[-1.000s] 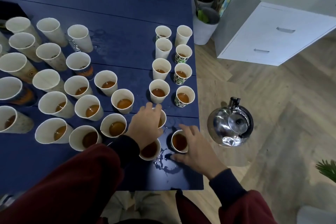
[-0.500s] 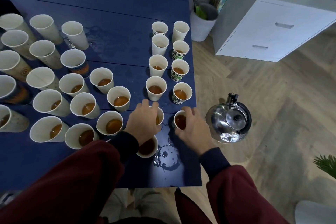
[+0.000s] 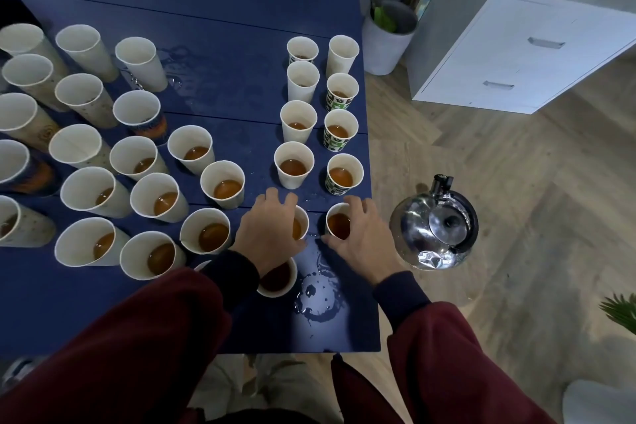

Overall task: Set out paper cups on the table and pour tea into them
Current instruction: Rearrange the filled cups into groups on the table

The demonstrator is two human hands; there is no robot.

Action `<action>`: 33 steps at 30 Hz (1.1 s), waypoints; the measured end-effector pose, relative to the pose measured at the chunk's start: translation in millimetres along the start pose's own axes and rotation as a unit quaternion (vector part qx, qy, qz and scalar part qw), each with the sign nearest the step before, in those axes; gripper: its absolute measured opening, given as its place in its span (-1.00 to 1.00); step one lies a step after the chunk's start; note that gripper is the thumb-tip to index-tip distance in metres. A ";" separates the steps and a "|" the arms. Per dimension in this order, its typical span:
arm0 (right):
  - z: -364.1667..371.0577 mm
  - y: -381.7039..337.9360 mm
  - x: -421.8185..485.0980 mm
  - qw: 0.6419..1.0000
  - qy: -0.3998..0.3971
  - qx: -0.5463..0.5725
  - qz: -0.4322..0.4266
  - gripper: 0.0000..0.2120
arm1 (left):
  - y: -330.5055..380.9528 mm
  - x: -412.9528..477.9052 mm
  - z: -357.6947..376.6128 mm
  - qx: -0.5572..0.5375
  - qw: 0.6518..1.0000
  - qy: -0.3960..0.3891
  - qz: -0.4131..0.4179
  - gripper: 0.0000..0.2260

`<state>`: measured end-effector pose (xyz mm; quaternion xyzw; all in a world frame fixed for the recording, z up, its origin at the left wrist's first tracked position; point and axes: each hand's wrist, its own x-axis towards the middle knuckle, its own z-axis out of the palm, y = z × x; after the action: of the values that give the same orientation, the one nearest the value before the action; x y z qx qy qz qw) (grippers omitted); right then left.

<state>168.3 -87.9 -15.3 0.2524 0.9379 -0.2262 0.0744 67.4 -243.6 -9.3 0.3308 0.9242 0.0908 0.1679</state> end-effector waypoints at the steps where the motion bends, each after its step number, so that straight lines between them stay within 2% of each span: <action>1: -0.3 0.4 0.1 1.000 0.001 0.000 -0.002 -0.24 | -0.2 0.2 -0.2 0.001 1.000 -0.002 -0.002 -0.43; 5: -1.2 1.3 -1.6 1.000 0.004 0.004 -0.006 -0.18 | 0.5 -1.7 -2.4 0.009 1.000 -0.005 -0.003 -0.33; 8: -5.4 2.0 -4.2 1.000 0.023 0.014 -0.011 -0.14 | -0.4 -4.3 -10.9 -0.004 1.000 0.030 -0.002 -0.29; 11: -13.5 -2.6 -8.6 0.998 0.061 0.026 -0.016 -0.18 | -8.1 -4.9 -24.9 -0.038 0.996 0.074 -0.010 -0.43; 15: -17.8 -14.4 -14.0 0.993 0.104 0.035 -0.039 -0.24 | -28.6 -1.4 -39.8 -0.048 0.996 0.081 -0.009 -0.54; 21: -7.3 -28.0 -17.8 0.990 0.131 0.036 -0.047 -0.39 | -34.3 -13.8 -47.0 -0.074 0.990 0.028 0.113 -0.66; 23: -1.4 -33.1 -23.5 0.986 0.150 0.057 -0.036 -0.47 | -28.6 -26.4 -45.2 -0.056 0.987 0.004 0.150 -0.63; 25: 4.9 -38.1 -33.1 0.981 0.182 0.066 -0.027 -0.54 | -24.8 -40.7 -40.2 -0.011 0.988 -0.030 0.154 -0.56; 29: 17.1 -47.8 -63.3 0.968 0.244 0.061 0.018 -0.62 | -24.8 -61.4 -23.6 0.098 0.982 -0.049 0.154 -0.35; 33: 31.6 -54.4 -88.8 0.961 0.270 0.051 0.043 -0.62 | -25.8 -69.3 -6.4 0.099 0.979 -0.043 0.171 -0.33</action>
<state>218.0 -183.5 0.3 0.3476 0.8987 -0.1934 -0.1849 100.2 -308.2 6.8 0.5022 0.8505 0.0120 0.1557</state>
